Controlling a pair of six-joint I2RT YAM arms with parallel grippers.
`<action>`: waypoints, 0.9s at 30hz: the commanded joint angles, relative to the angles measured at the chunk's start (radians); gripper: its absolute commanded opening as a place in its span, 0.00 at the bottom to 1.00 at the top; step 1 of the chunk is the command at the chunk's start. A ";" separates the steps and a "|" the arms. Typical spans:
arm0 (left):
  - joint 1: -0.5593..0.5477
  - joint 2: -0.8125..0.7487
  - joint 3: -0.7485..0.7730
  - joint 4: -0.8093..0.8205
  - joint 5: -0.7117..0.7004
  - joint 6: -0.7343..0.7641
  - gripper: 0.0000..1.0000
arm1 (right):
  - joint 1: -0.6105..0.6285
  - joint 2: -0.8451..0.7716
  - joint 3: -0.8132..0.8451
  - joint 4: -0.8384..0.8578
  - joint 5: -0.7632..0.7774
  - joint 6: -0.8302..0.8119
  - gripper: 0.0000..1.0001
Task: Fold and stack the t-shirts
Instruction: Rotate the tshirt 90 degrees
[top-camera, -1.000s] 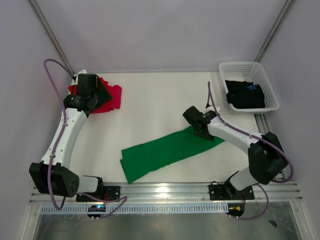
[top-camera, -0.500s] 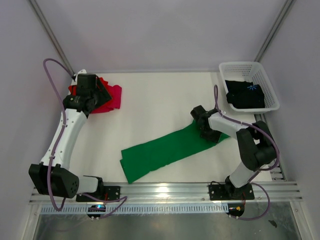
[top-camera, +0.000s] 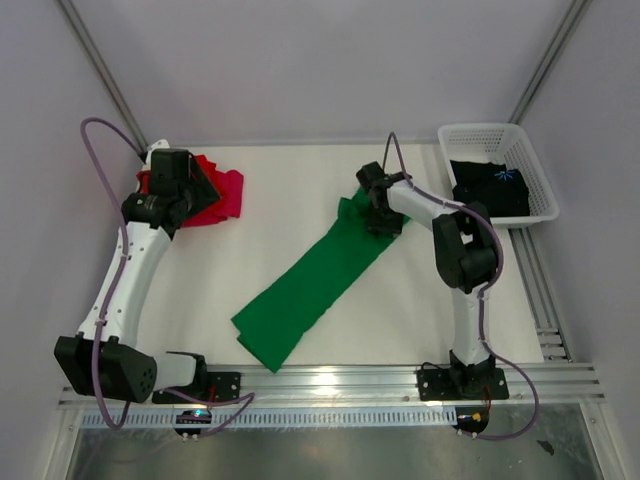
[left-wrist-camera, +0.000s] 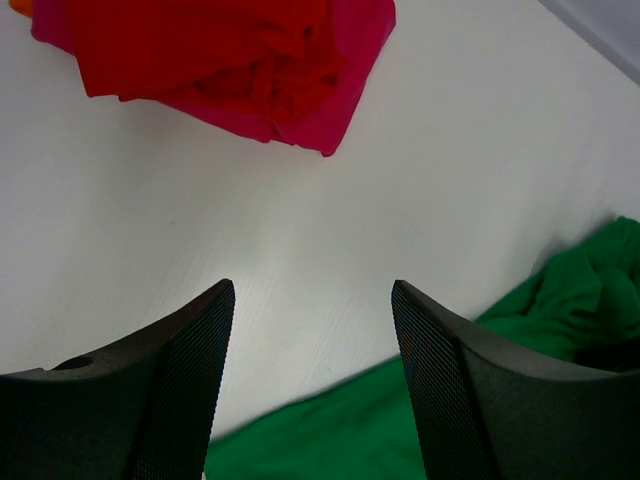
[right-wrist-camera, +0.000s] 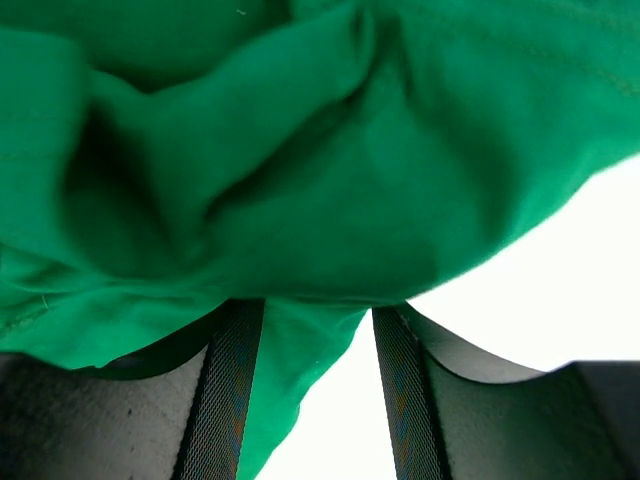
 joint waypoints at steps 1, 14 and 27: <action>0.006 -0.053 0.001 -0.008 -0.022 0.011 0.67 | 0.008 0.122 0.155 0.113 -0.202 -0.099 0.53; 0.007 -0.136 -0.045 -0.092 -0.054 -0.004 0.67 | 0.008 0.423 0.690 0.145 -0.612 -0.222 0.53; 0.007 -0.196 -0.157 -0.081 0.003 -0.055 0.67 | 0.008 0.269 0.456 0.444 -0.651 -0.236 0.53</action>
